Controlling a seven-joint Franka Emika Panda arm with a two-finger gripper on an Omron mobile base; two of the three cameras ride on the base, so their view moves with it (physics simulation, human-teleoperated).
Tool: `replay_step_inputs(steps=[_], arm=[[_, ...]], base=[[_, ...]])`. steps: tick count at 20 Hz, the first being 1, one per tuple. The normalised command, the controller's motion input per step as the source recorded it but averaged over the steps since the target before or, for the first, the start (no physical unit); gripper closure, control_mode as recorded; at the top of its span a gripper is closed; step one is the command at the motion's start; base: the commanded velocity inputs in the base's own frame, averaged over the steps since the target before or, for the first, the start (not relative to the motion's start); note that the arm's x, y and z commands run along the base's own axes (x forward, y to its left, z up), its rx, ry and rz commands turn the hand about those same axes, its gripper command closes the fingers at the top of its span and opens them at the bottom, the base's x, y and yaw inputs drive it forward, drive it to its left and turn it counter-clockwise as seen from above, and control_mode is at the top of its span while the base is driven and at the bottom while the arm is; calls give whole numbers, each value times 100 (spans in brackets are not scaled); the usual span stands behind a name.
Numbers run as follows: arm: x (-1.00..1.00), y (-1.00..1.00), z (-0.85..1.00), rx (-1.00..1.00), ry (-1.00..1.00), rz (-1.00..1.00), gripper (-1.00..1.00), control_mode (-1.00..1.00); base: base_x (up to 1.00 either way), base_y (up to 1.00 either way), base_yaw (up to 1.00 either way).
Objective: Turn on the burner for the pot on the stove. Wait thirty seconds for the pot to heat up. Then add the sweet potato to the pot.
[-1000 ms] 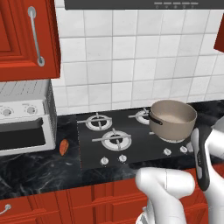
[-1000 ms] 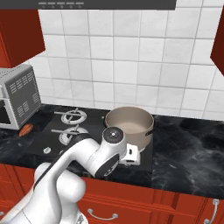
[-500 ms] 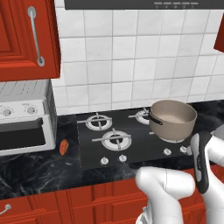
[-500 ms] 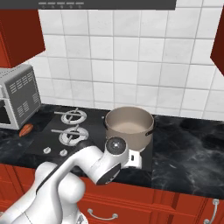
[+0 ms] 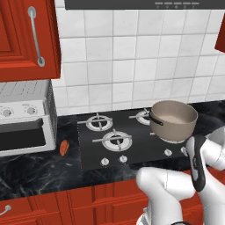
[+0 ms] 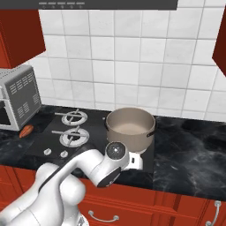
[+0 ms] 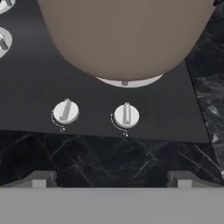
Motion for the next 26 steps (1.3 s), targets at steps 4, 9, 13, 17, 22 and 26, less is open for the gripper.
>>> replay_step_inputs(steps=[4,9,13,17,22,26], arm=[[23,-13,-8,0,0,0,-100,-100],[20,-6,-16,0,0,0,-100,-100],[14,-5,-16,0,0,0,-100,-100],[13,-6,-17,0,0,0,-100,-100],[14,-1,-21,0,0,0,-100,-100],[18,0,-24,0,0,0,-100,-100]], base=[[0,0,0],[0,0,0],[0,0,0],[0,0,0],[0,0,0],[0,0,0]])
